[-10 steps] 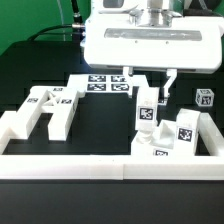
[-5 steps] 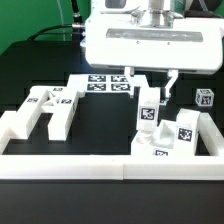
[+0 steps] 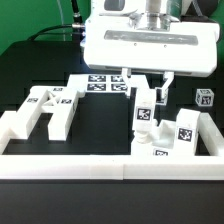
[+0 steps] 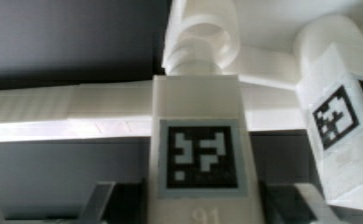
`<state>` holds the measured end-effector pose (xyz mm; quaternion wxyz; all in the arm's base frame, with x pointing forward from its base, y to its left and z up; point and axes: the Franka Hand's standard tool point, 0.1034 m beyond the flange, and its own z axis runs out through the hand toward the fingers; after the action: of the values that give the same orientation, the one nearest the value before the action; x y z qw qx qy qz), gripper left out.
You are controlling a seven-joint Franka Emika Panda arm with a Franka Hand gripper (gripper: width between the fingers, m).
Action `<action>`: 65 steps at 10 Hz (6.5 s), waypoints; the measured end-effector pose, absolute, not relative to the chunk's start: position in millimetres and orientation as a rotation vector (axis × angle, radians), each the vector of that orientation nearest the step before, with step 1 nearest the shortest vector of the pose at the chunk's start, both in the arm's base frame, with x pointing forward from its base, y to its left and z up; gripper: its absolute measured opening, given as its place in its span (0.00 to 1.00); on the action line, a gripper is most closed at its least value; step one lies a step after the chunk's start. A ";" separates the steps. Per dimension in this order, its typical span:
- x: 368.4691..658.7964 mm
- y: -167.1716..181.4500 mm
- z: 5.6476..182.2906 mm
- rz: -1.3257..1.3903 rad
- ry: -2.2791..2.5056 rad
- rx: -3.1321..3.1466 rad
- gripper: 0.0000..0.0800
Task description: Assemble chair
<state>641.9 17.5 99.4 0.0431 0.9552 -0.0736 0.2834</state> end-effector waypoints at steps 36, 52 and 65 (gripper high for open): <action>640.0 7.6 88.2 0.906 -0.198 2.883 0.81; 647.9 6.1 99.6 0.131 -0.268 3.111 0.81; 649.3 -1.1 85.1 0.135 -0.312 3.093 0.37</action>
Offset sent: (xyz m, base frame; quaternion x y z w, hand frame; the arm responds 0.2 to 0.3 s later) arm 0.0049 0.0090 -0.0008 0.0225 -0.0020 0.0357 0.9991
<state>649.3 -1.1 85.1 0.0151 0.9939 -0.1003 0.0434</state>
